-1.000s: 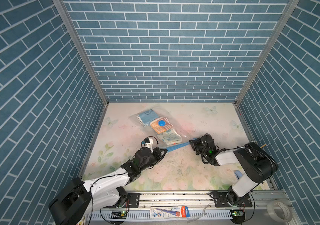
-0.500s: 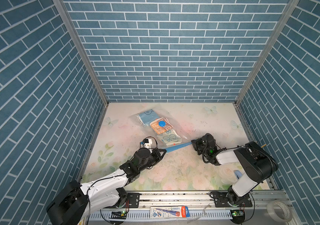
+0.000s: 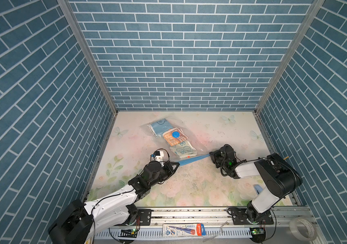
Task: Place the folded towel into the vacuum bag
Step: Close the vacuum bag at the center of the board.
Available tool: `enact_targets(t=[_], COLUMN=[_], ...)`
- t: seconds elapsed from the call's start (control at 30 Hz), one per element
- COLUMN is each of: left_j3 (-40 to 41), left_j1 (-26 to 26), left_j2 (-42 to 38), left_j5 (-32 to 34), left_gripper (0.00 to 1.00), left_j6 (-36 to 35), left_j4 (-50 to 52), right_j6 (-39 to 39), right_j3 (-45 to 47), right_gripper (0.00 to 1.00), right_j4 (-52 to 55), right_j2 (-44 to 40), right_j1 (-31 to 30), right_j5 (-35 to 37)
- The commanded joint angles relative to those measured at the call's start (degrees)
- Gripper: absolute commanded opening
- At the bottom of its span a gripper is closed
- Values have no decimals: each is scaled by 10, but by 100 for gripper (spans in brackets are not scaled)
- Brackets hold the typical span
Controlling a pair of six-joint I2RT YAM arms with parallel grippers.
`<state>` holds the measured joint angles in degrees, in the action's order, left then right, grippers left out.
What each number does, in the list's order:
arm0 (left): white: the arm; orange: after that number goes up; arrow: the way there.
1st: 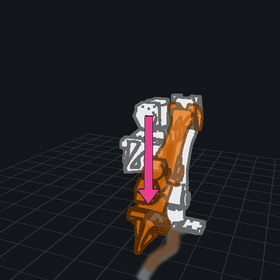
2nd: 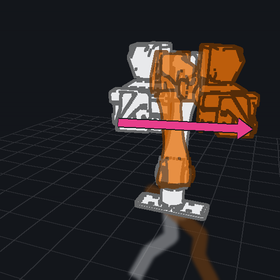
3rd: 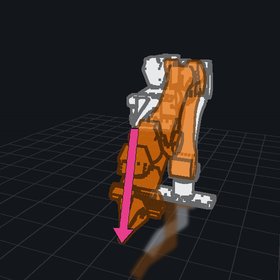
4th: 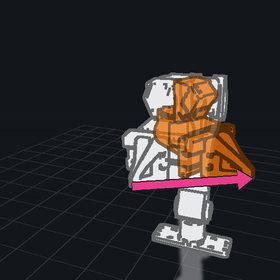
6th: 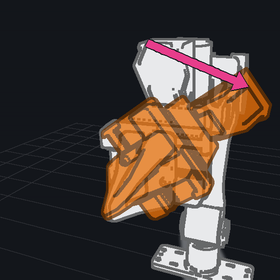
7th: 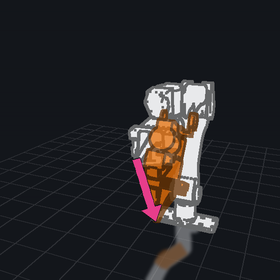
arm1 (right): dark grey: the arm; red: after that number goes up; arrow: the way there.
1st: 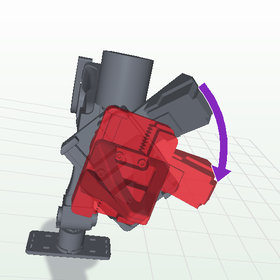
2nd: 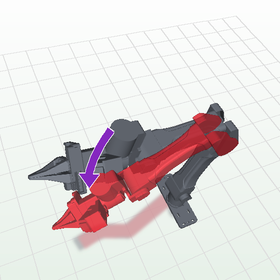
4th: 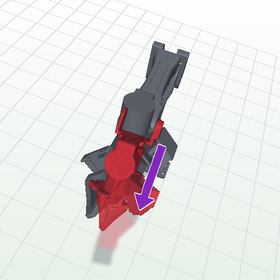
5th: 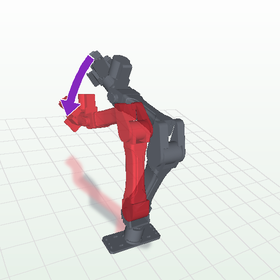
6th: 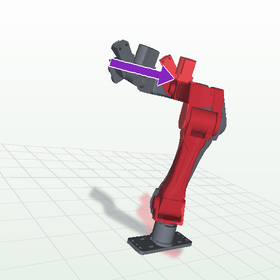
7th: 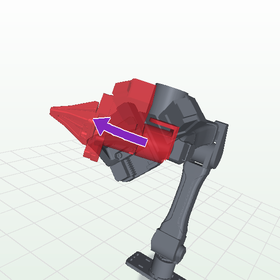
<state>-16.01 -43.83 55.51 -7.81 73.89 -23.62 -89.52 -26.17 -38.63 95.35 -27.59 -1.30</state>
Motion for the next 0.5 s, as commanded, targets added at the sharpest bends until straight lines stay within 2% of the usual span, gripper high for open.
enact_targets(t=[0.0,0.2,0.47], left_j3=[5,4,-1], left_j1=[19,19,20], left_j2=[-36,-32,-1], left_j5=[45,46,37], left_gripper=[0,0,0], left_j6=[-10,-12,-13], left_j4=[-17,-18,-47], right_j6=[17,26,107], right_j3=[21,18,12], right_gripper=[0,0,0], right_j4=[109,100,75], right_j2=[28,34,23], right_j1=[74,75,74], right_j5=[237,227,163])
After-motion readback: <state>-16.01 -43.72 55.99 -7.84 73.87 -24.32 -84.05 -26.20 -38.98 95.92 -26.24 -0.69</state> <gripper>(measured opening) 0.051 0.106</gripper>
